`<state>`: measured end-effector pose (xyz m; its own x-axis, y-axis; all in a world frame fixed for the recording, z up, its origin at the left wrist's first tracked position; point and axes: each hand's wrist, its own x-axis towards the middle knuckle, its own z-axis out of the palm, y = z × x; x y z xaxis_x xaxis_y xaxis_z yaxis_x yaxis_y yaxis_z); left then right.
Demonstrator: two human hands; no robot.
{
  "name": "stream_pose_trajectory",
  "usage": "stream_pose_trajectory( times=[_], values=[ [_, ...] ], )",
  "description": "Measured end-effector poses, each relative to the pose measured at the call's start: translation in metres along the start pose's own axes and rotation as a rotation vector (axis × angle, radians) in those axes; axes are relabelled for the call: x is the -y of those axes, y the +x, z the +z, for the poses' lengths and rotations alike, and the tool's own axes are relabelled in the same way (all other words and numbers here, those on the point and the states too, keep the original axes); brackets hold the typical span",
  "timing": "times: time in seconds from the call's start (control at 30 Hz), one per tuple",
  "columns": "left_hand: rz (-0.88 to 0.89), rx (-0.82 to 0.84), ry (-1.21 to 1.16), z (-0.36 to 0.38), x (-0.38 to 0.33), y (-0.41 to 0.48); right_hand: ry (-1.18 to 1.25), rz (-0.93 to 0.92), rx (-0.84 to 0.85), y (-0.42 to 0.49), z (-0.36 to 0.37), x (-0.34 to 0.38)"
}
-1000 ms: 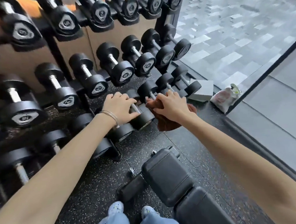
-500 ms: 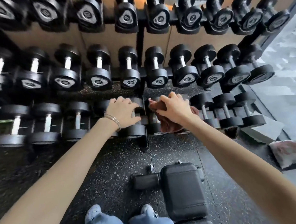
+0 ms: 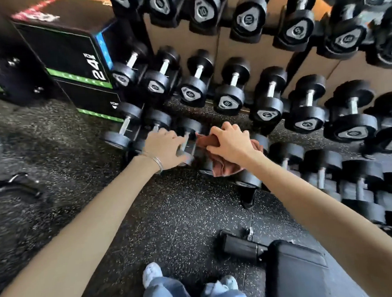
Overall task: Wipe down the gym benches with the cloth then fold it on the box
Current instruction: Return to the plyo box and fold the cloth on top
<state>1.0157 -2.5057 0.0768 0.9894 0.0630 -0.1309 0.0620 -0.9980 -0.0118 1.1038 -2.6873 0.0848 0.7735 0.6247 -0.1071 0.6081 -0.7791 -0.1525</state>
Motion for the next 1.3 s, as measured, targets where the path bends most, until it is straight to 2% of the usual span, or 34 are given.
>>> stream_pose_trajectory(
  times=[0.27,0.57,0.93,1.3],
  values=[
    [-0.108,0.028,0.023,0.012,0.142,-0.051,-0.028,-0.143,0.063,0.061,0.022,0.142],
    [-0.226,0.053,0.003,0.031,0.253,-0.098,-0.053,-0.262,0.093,0.109,0.049,0.259],
    [-0.404,0.039,-0.06,0.05,0.349,-0.098,-0.113,-0.414,0.154,0.194,0.064,0.335],
    [-0.539,0.018,0.004,0.025,0.469,-0.019,-0.141,-0.542,0.153,0.359,0.044,0.395]
  ],
)
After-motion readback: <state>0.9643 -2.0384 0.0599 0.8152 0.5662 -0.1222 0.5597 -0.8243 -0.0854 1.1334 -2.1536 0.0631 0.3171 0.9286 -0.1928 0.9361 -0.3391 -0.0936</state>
